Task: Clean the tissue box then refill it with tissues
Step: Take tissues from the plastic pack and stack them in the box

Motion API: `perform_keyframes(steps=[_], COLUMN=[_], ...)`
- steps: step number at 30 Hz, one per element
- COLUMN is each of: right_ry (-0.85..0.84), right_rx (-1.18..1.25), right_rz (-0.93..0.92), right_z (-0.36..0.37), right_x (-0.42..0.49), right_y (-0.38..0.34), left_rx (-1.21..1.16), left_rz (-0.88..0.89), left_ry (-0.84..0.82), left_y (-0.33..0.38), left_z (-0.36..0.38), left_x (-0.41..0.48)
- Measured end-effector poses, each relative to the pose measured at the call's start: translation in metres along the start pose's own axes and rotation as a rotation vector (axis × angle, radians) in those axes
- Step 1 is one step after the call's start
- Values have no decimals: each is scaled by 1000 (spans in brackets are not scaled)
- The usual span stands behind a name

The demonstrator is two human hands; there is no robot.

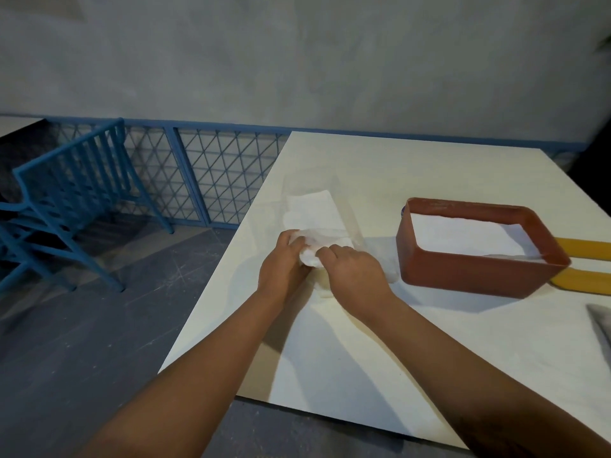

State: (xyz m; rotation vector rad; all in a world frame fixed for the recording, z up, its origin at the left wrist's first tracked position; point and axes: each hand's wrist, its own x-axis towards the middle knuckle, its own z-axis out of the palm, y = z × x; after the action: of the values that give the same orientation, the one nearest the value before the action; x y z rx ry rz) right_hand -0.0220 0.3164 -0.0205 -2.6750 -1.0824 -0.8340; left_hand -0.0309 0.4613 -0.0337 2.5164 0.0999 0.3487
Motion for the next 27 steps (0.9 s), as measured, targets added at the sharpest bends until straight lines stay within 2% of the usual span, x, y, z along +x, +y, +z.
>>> perform_keyframes(steps=[7, 11, 17, 20, 22, 24, 27], right_ry=[94, 82, 108, 128, 126, 110, 78], right_rx=[298, 605, 1003, 1215, 1313, 1319, 1320], right_rz=[92, 219, 519, 655, 725, 766, 768], right_z=[-52, -81, -115, -122, -127, -130, -135], right_x=[-29, -45, -76, -92, -103, -114, -133], right_y=[13, 30, 73, 100, 116, 130, 146], left_rx=[-296, 4, -16, -169, -396, -637, -792], left_rz=[-195, -70, -73, -109, -161, -228, -243], left_ry=[83, 191, 426, 368, 258, 173, 128], left_y=[19, 20, 65, 89, 105, 120, 142], left_z=[0, 6, 8, 5, 5, 7, 17], left_x=[-12, -20, -44, -51, -54, -58, -65])
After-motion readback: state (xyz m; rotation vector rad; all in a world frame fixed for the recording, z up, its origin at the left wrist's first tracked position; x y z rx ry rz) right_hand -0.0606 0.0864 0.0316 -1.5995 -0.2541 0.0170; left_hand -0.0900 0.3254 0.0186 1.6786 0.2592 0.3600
